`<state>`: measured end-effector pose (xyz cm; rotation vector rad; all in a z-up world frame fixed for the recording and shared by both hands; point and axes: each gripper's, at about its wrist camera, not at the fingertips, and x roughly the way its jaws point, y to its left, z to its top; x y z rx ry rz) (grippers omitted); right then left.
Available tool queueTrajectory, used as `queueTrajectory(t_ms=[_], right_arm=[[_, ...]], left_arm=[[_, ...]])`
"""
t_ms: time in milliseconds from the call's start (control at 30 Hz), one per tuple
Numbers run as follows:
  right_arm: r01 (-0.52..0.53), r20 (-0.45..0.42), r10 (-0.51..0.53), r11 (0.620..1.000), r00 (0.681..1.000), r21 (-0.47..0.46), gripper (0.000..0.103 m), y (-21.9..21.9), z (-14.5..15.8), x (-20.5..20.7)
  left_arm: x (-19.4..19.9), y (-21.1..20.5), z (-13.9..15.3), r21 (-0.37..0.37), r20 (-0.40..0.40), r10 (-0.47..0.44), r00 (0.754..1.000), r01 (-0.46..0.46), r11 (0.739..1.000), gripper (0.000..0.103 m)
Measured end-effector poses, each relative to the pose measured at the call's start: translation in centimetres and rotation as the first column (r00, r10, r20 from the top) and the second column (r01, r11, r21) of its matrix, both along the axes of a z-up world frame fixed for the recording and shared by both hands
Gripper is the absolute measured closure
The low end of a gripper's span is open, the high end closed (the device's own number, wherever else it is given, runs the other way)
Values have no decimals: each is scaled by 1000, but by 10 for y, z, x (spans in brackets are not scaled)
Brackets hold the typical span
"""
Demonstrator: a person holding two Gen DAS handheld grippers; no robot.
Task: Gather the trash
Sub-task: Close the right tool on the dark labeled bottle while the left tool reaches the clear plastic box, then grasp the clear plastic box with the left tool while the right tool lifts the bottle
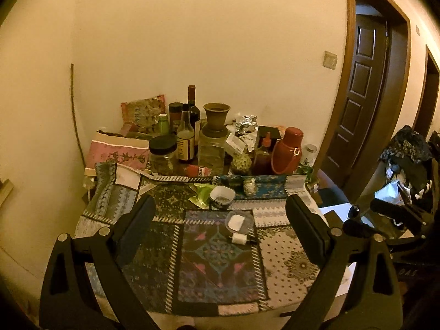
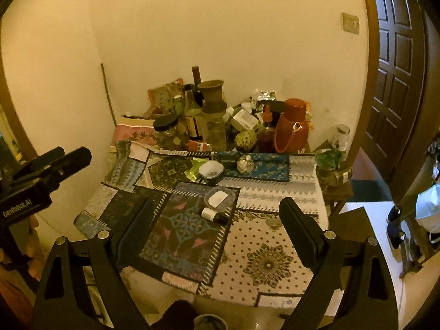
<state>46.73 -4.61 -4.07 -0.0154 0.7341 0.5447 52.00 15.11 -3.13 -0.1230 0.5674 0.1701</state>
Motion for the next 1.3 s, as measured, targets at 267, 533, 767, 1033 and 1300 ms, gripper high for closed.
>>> queueTrajectory(t_ms=[267,533,767,1033,1300], right_arm=[[-13,-169,-6,994,986,-109,12,73,-66,60],[-138,-421,35,966,907,-219,13,132,-170,119],[-213,-512,56,944,857,-254,27,144,-211,132],[-228,-542,45,934,839,-275,58,137,-225,126],[-124,-563,0,975,827,-182,77,112,-225,117]], left_arm=[[71,72,-18,7,-45,-67,997,68,998,7],[117,127,-61,-40,-159,-67,985,61,997,7],[127,142,-101,-83,-262,-54,963,33,996,7],[125,136,-117,-96,-306,-51,951,22,995,7],[148,114,-151,-150,-386,-123,915,69,986,11]])
